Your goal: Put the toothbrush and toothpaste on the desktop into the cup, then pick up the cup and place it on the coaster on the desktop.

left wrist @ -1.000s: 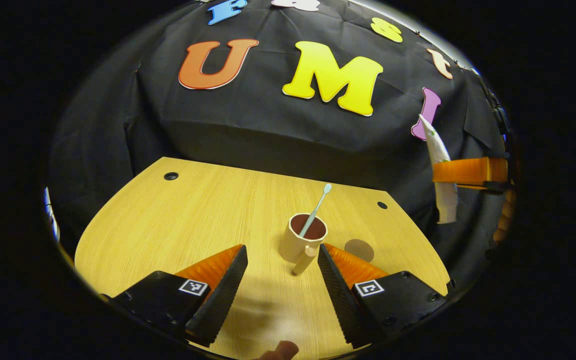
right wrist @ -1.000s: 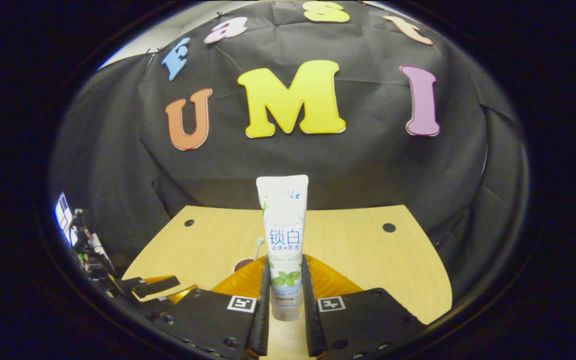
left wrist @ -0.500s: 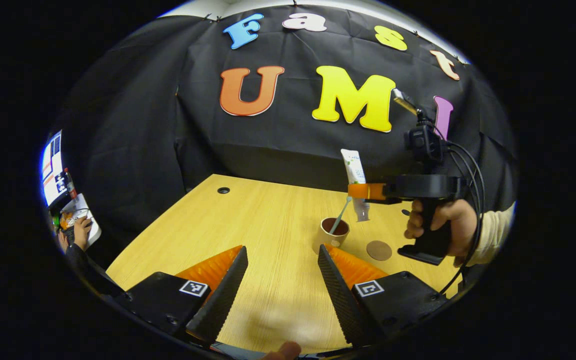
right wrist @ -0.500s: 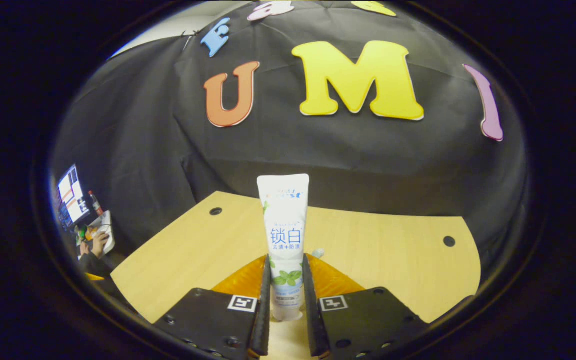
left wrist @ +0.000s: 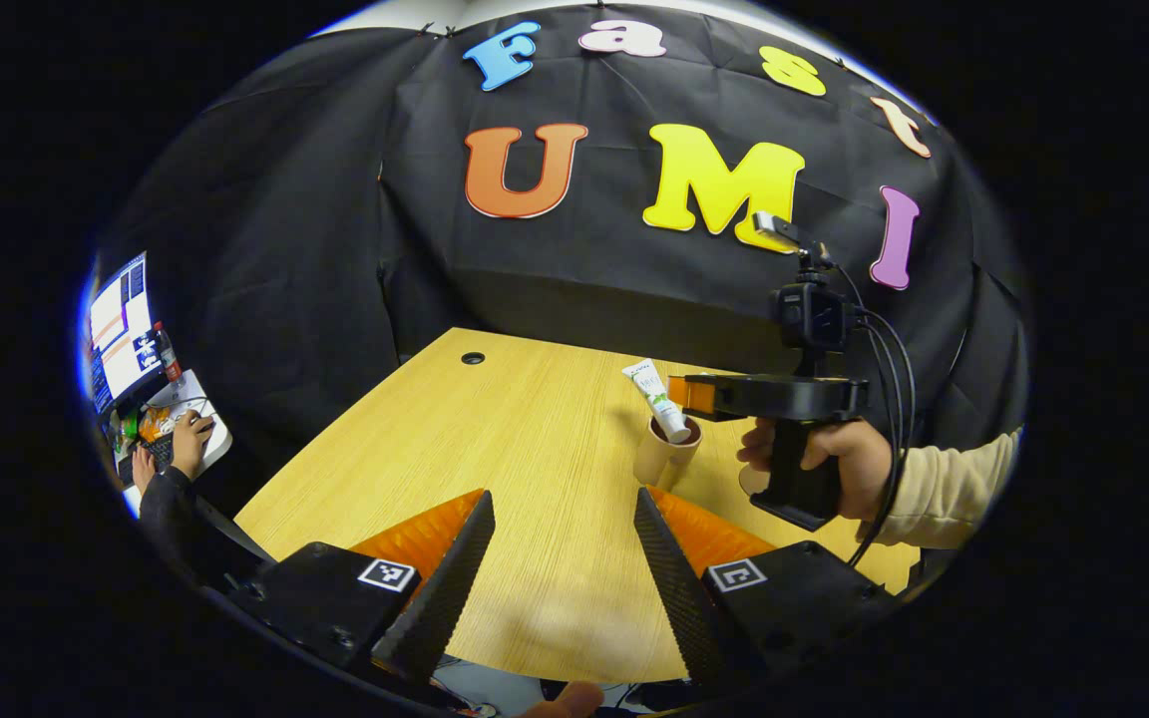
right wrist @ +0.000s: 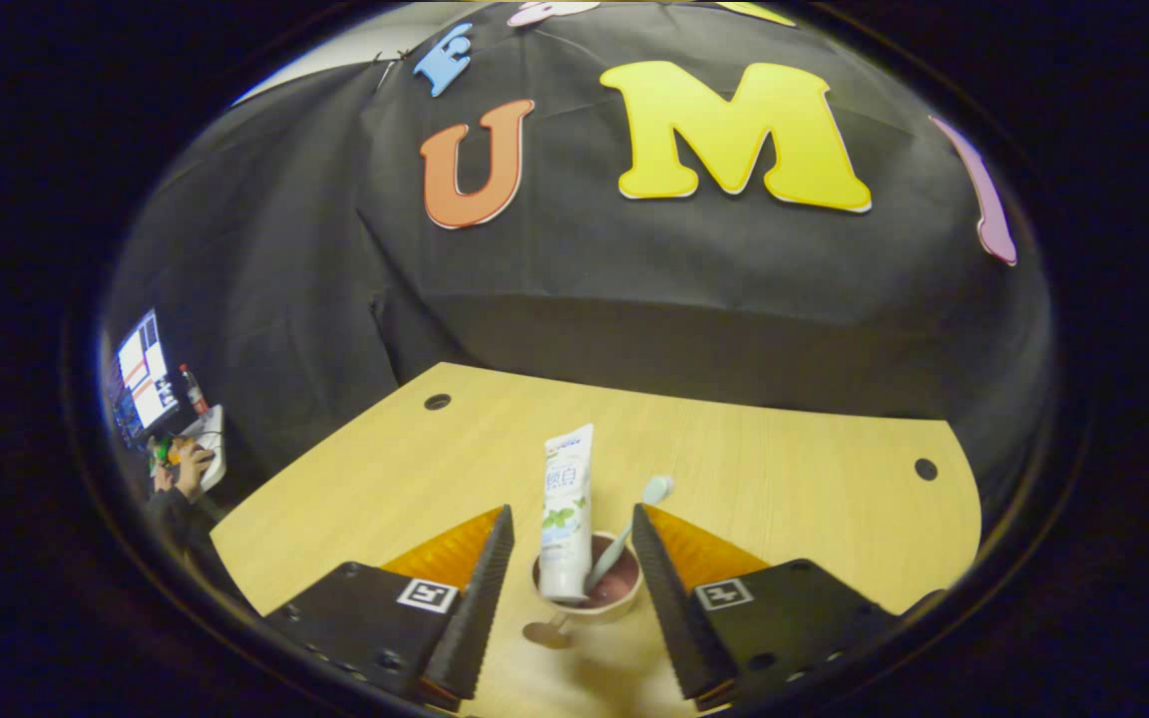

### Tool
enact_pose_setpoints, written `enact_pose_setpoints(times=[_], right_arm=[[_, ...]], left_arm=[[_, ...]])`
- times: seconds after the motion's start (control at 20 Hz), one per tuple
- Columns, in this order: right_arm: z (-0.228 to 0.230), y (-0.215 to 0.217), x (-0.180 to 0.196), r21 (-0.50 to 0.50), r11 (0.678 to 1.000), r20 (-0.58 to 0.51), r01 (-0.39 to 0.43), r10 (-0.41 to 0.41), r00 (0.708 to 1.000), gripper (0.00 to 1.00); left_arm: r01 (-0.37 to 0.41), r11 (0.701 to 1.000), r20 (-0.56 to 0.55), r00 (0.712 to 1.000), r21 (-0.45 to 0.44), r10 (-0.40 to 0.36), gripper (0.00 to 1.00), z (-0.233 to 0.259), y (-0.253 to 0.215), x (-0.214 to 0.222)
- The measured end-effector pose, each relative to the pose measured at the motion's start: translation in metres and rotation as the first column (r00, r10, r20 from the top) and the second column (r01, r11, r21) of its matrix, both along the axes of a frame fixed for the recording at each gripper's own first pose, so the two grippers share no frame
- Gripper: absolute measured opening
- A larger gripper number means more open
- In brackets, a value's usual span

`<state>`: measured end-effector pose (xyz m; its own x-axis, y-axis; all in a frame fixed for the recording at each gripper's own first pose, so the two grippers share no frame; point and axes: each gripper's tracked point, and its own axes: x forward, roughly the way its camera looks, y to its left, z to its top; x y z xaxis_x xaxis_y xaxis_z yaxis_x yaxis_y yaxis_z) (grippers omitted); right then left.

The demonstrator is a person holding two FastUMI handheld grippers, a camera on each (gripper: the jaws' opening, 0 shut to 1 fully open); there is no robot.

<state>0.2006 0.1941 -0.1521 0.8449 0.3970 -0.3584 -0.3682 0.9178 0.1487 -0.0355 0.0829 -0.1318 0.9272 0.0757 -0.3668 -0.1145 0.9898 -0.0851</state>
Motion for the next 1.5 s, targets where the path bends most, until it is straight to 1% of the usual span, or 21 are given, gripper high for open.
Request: enact_pose_setpoints(times=[0.05, 0.1, 0.3, 0.35, 0.4, 0.65, 0.75, 0.8, 1.0, 1.1, 1.25, 1.4, 1.5], right_arm=[[-0.002, -0.007, -0.007, -0.004, 1.000, 0.004, 0.003, -0.003, 1.000, 0.77], [-0.003, -0.014, -0.015, -0.014, 1.000, 0.005, 0.002, -0.002, 1.000, 0.78], [0.003, -0.040, -0.037, -0.017, 1.000, 0.010, 0.023, -0.023, 1.000, 0.73], [0.007, -0.046, -0.040, -0.016, 0.999, 0.014, 0.028, -0.028, 1.000, 0.76], [0.011, -0.052, -0.044, -0.017, 0.999, 0.016, 0.037, -0.037, 0.999, 0.74], [0.021, -0.081, -0.055, -0.029, 0.995, 0.017, 0.091, -0.091, 0.996, 0.81], [0.020, -0.079, -0.056, -0.029, 0.996, -0.006, 0.088, -0.088, 0.996, 0.89], [0.020, -0.077, -0.055, -0.036, 0.996, -0.016, 0.085, -0.086, 0.996, 0.93], [0.018, -0.052, -0.041, -0.063, 0.996, -0.038, 0.070, -0.072, 0.997, 0.93], [0.012, -0.034, -0.031, -0.053, 0.997, -0.080, 0.064, -0.068, 0.994, 0.93], [-0.002, -0.005, -0.013, -0.038, 0.997, -0.173, 0.060, -0.066, 0.983, 0.93], [-0.011, 0.022, 0.011, -0.023, 0.998, -0.240, 0.066, -0.069, 0.968, 0.90], [-0.015, 0.033, 0.028, -0.042, 0.996, -0.259, 0.085, -0.093, 0.961, 0.87]], left_arm=[[0.006, 1.000, -0.009, 1.000, -0.011, -0.006, 0.90, -0.002, -0.003, 0.003], [0.013, 1.000, -0.013, 1.000, -0.021, -0.013, 0.90, -0.004, -0.005, 0.007], [0.051, 0.999, -0.006, 0.999, -0.017, -0.051, 0.90, 0.000, -0.011, 0.029], [0.059, 0.998, -0.007, 0.998, -0.017, -0.059, 0.90, -0.001, -0.012, 0.035], [0.063, 0.998, -0.006, 0.998, -0.017, -0.063, 0.90, 0.001, -0.012, 0.042], [0.099, 0.994, -0.010, 0.995, -0.046, -0.099, 0.90, 0.000, -0.019, 0.066], [0.107, 0.993, -0.007, 0.994, -0.055, -0.107, 0.91, 0.002, -0.019, 0.073], [0.112, 0.992, -0.001, 0.994, -0.059, -0.113, 0.91, 0.003, -0.018, 0.078], [0.141, 0.989, 0.018, 0.990, -0.042, -0.140, 0.91, 0.004, -0.015, 0.088], [0.157, 0.987, 0.029, 0.987, -0.043, -0.156, 0.91, 0.005, -0.014, 0.090], [0.183, 0.982, 0.037, 0.983, -0.038, -0.181, 0.91, 0.003, -0.015, 0.092], [0.213, 0.977, 0.044, 0.976, -0.015, -0.212, 0.91, 0.000, -0.015, 0.092], [0.228, 0.974, 0.041, 0.973, -0.012, -0.227, 0.91, -0.004, -0.013, 0.091]])
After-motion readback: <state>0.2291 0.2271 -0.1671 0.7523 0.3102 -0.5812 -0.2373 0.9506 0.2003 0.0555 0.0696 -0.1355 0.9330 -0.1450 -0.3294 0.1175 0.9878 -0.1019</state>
